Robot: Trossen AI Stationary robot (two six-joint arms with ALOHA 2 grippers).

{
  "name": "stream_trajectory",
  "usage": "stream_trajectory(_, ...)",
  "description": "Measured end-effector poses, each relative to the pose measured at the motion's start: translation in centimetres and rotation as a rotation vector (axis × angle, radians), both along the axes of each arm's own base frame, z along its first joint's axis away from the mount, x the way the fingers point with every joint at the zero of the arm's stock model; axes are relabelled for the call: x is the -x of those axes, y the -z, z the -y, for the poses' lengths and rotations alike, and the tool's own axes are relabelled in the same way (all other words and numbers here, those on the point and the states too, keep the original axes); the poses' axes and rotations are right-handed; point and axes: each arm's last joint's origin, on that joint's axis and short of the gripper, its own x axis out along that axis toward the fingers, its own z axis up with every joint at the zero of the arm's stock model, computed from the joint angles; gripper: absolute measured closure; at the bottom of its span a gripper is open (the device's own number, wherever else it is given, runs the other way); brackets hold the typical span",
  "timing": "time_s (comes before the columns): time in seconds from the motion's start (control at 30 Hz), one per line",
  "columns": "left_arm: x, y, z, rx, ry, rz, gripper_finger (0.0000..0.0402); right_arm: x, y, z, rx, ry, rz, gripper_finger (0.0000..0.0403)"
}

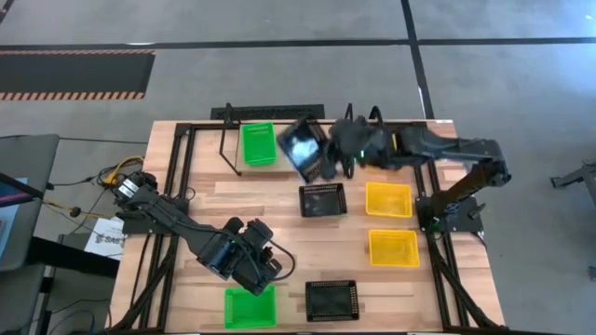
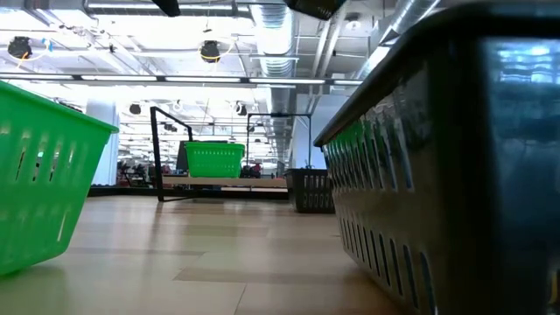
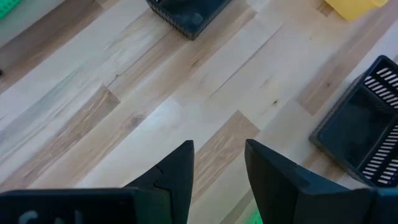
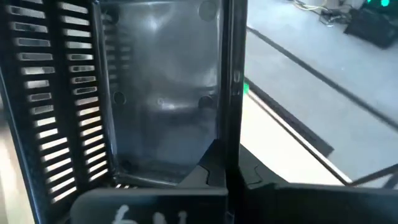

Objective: Stack baskets on shelf by color
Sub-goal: Put the middle black basket on the shelf

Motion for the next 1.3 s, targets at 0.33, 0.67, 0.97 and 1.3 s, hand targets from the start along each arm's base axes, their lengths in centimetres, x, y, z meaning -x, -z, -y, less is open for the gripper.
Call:
stream_trajectory(0.33, -0.5, 0.0, -0.8, -0.001, -0.028, 0.001, 0.0271, -0.6, 2.6, 7.5, -0.242, 0.157, -0.051, 0.0399)
stream_trajectory(0.67, -0.5, 0.0, -0.8, 0.011, -0.010, -0.016, 0.0271, -3.6, 7.9, 9.7, -0.462, 0.210, -0.192, 0.0400)
stream_trajectory(0.97, -0.2, 0.1, -0.4, 0.024, 0.017, -0.033, 0.0271, -6.5, 9.5, 10.3, -0.542, 0.112, -0.097, 0.0400)
stream_trajectory(1.3, 0.0, 0.1, 0.0, 0.038, 0.032, -0.042, 0.0271, -5.9, 12.1, 12.1, -0.614, 0.236, -0.155, 0.0400)
